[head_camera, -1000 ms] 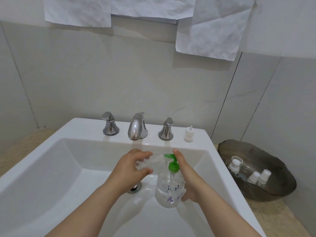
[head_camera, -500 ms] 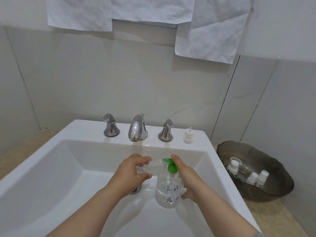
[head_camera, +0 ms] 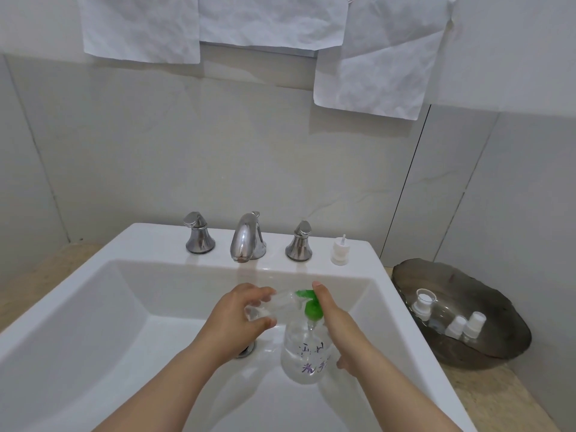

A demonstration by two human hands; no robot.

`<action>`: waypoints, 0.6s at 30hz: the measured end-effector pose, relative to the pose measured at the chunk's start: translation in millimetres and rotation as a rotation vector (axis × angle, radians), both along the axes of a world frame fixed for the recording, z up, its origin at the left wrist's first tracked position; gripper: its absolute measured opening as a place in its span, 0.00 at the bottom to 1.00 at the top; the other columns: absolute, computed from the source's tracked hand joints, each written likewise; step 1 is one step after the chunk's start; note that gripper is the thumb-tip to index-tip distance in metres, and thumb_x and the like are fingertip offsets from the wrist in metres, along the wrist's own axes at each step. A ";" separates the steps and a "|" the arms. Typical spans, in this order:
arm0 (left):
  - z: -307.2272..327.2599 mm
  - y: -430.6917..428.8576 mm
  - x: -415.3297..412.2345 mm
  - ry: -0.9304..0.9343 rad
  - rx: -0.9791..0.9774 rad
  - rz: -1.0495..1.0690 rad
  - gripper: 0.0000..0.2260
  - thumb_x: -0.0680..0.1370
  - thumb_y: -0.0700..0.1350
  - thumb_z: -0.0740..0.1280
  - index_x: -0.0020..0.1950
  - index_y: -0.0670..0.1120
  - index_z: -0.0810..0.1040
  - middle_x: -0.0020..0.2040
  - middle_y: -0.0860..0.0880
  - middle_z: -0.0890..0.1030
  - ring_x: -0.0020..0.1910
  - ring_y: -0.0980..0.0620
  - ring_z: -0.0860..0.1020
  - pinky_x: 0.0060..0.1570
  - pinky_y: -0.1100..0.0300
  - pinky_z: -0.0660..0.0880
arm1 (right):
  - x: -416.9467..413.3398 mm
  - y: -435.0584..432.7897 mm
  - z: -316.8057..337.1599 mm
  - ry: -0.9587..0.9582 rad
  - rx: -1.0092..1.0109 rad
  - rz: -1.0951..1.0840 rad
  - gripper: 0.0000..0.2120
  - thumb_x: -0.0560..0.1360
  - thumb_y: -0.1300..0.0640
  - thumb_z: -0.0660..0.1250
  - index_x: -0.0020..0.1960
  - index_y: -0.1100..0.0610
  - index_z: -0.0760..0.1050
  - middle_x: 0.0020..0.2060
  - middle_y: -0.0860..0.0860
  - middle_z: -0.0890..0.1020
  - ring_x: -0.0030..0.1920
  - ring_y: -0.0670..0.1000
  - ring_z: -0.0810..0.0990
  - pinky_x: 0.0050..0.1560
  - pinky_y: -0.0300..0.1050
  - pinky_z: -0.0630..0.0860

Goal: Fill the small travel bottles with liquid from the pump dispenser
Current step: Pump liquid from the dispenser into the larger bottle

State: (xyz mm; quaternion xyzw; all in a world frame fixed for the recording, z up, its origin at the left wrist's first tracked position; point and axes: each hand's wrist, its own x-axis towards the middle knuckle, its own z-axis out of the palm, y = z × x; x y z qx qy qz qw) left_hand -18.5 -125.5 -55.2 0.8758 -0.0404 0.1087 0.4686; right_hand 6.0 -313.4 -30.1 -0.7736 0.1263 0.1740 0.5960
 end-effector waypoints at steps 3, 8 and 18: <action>0.9 2.0 3.0 -0.028 -0.013 0.013 0.18 0.70 0.42 0.74 0.57 0.57 0.79 0.51 0.58 0.77 0.51 0.62 0.75 0.46 0.75 0.67 | 3.9 -1.2 0.8 0.067 0.093 -0.017 0.21 0.75 0.31 0.56 0.57 0.46 0.67 0.54 0.50 0.68 0.64 0.56 0.68 0.65 0.56 0.64; 1.0 2.7 3.3 -0.031 -0.020 0.014 0.18 0.69 0.42 0.75 0.57 0.56 0.79 0.51 0.58 0.77 0.50 0.61 0.75 0.45 0.76 0.66 | 10.9 -0.3 -3.6 0.114 0.105 -0.006 0.27 0.74 0.30 0.56 0.65 0.45 0.68 0.60 0.51 0.69 0.72 0.60 0.63 0.69 0.59 0.60; 0.8 1.2 1.7 -0.031 -0.013 0.015 0.18 0.70 0.41 0.74 0.57 0.55 0.79 0.51 0.57 0.77 0.50 0.61 0.75 0.44 0.76 0.66 | 12.7 -1.2 -9.2 0.128 0.073 0.006 0.26 0.70 0.27 0.59 0.57 0.46 0.70 0.58 0.51 0.72 0.66 0.60 0.69 0.64 0.61 0.64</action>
